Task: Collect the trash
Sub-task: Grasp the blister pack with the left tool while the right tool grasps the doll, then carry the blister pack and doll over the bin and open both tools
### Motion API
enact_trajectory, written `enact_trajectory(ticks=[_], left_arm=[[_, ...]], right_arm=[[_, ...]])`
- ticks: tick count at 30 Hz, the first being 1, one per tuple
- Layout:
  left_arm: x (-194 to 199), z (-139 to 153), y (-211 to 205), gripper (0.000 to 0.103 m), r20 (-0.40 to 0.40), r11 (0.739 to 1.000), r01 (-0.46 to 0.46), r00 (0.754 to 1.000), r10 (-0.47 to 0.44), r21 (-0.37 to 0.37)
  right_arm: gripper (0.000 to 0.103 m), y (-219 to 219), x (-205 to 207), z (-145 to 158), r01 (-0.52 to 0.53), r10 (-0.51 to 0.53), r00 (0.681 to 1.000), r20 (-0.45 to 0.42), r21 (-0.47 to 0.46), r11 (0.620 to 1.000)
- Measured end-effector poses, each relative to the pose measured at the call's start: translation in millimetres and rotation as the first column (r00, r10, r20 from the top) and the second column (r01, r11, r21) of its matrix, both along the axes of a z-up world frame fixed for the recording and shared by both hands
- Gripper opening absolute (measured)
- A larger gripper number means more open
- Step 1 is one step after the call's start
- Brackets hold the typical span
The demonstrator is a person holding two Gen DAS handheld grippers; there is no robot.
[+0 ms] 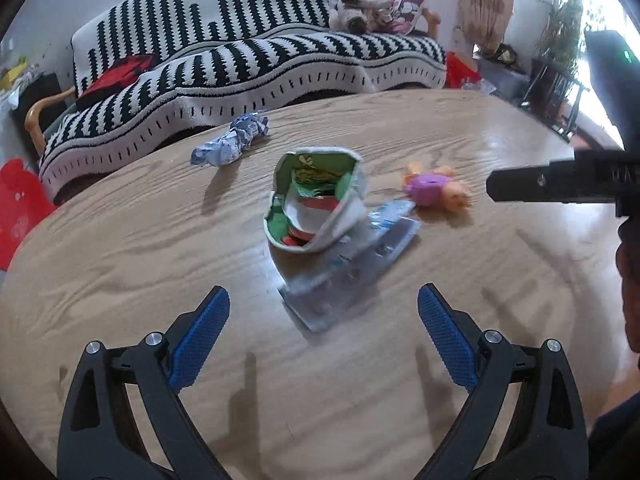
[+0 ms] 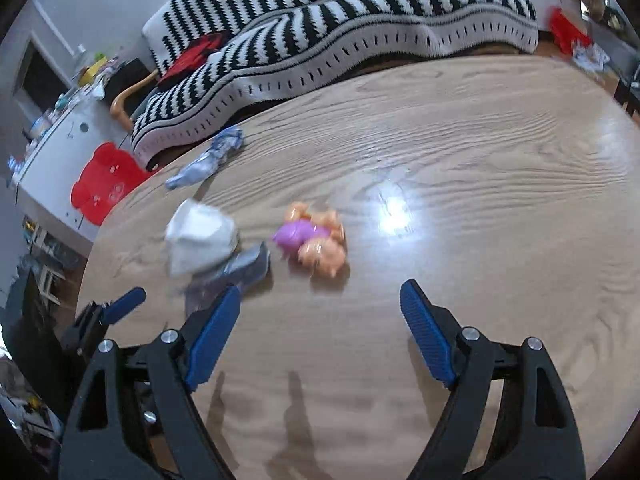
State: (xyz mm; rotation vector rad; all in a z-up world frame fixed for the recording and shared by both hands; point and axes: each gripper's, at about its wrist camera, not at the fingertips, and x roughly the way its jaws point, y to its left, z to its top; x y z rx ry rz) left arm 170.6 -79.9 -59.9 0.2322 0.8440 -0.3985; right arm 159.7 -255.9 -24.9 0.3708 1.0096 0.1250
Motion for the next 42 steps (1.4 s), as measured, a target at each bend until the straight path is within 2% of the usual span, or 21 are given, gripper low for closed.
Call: enact_trajectory(ticks=[4,6,9,13,14,16,17,18,22,23,27,34,42], left_arm=[[18.1,-16.2,-4.2,0.092,-0.016,0.999,0.006,1.0,-0.005,0.037],[22.5,-18.5,-5.3,0.092,-0.039,1.0,0.018,0.999,-0.017,0.025],[27.1,-14.9,-3.8,0.092,-0.027,1.0,0.009,1.0,-0.009,0.001],[32.7,-16.7,-4.7,0.091,-0.054,1.0,0.025,0.998,-0.026,-0.017],[32.0,-18.5,-6.8,0.083,-0.067,0.999,0.04,0.997,-0.041,-0.017],[25.2,-18.0,-12.7,0.07,-0.05,0.997,0.072,0.996,-0.071,0.012],[22.3,-17.2,-15.2,0.058,-0.047,0.996,0.091,0.995,-0.091,0.012],[20.7,-16.2,-16.5,0.049,-0.05,0.995,0.104,0.993,-0.104,0.008],[11.5,-12.1,-20.4,0.038,-0.058,0.992,0.121,0.991,-0.12,0.022],[9.1,-11.3,-20.9,0.021,-0.062,0.992,0.124,0.99,-0.123,0.021],[-1.4,-10.4,-22.0,0.021,-0.07,0.991,0.124,0.99,-0.12,0.043],[-28.0,0.7,-17.6,0.018,-0.077,0.994,0.105,0.992,-0.103,0.018],[-83.2,22.3,-2.1,0.013,-0.067,0.997,0.078,0.995,-0.079,-0.014]], right_arm=[[0.08,2.6,21.9,-16.9,0.002,-0.001,1.0,-0.027,0.007,1.0],[0.08,7.1,29.8,-17.7,-0.009,0.009,1.0,-0.011,-0.006,1.0],[0.08,10.1,37.3,-17.4,-0.013,0.013,1.0,0.002,-0.004,1.0],[0.073,25.4,40.7,-17.1,-0.057,0.059,0.998,0.014,-0.096,0.994],[0.068,30.7,39.1,-16.9,-0.078,0.081,0.997,0.015,-0.118,0.99],[0.053,34.3,38.0,-18.1,-0.101,0.103,0.995,0.014,-0.13,0.986],[0.049,33.6,36.7,-18.1,-0.107,0.109,0.994,0.012,-0.114,0.988],[0.049,32.1,35.7,-18.0,-0.106,0.108,0.994,0.01,-0.099,0.989],[0.049,23.5,29.4,-17.7,-0.085,0.086,0.996,0.005,-0.07,0.994],[0.049,21.0,27.2,-16.9,-0.08,0.08,0.997,0.006,-0.069,0.994],[0.049,14.1,17.8,-11.6,-0.068,0.069,0.997,0.017,-0.077,0.995],[0.049,8.8,-13.7,2.8,-0.078,0.081,0.996,0.029,-0.083,0.993],[0.049,12.5,-85.2,29.6,-0.109,0.113,0.992,0.061,-0.066,0.992]])
